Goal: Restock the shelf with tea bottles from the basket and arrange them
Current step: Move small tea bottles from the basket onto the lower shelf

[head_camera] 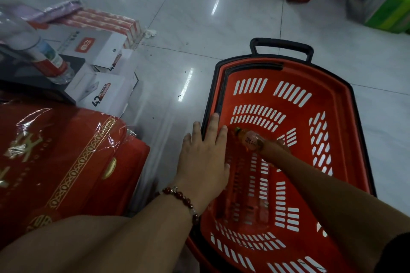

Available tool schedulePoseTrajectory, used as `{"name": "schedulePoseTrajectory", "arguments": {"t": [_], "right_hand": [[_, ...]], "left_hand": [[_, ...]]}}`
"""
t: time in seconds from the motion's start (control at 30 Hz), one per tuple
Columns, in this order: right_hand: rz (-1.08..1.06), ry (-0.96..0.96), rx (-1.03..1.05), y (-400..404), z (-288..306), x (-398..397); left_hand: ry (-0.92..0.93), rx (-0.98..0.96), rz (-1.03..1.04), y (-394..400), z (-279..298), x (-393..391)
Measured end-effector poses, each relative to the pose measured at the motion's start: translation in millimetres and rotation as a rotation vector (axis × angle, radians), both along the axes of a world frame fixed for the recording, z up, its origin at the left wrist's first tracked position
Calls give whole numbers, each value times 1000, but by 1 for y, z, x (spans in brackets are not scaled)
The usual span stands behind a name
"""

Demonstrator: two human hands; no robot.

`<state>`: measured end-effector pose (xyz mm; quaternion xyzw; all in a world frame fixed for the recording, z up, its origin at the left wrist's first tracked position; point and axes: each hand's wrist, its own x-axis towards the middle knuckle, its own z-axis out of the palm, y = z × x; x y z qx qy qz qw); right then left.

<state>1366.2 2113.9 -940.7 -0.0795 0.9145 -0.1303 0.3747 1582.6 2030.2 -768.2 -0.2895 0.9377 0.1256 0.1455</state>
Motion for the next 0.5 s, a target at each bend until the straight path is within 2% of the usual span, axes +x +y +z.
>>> {"name": "schedulePoseTrajectory", "arguments": {"t": [0.2,0.3,0.5], "right_hand": [[-202,-328,-112,28,38,17],[-265,-399,-143,37,63,28],[-382,-582,-371,59,121,54]], "left_hand": [[5,16,-9,4,7,1],[6,19,-9,9,15,2],[63,31,12,23,33,7]]}}
